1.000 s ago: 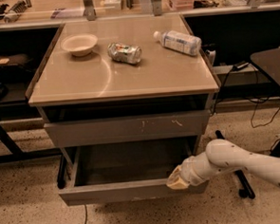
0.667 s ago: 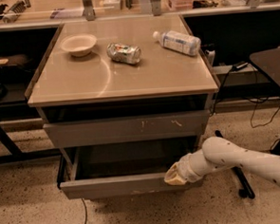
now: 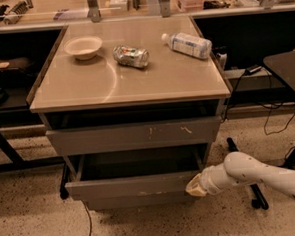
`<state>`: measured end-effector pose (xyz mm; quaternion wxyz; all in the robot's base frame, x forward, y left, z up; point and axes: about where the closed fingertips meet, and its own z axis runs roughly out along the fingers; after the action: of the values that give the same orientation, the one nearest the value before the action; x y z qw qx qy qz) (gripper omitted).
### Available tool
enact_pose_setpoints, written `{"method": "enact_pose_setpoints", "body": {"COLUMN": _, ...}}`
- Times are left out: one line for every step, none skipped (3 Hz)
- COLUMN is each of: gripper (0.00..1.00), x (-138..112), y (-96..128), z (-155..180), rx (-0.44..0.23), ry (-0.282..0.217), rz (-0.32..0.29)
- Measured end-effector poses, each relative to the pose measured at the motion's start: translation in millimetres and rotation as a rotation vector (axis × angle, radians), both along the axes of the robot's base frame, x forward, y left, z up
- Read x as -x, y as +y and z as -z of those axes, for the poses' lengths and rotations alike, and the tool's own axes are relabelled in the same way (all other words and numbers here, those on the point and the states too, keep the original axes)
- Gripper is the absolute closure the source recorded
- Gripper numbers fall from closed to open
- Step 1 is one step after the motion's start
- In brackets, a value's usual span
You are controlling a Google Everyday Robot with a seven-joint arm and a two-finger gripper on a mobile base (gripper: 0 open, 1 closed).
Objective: Close middle drawer
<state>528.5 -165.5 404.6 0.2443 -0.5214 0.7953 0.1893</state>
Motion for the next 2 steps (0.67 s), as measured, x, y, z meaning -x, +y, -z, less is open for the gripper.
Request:
{"method": "enact_pose_setpoints", "body": {"gripper": 0.81, "x": 1.0, "y": -1.6, "z": 3.2, "rx": 0.001, "ry": 0.004, "rz": 0.003}}
{"method": "enact_pose_setpoints", "body": {"gripper": 0.57, "x": 1.0, "y": -1.6, "z": 3.2, "rx": 0.001, "ry": 0.004, "rz": 0.003}}
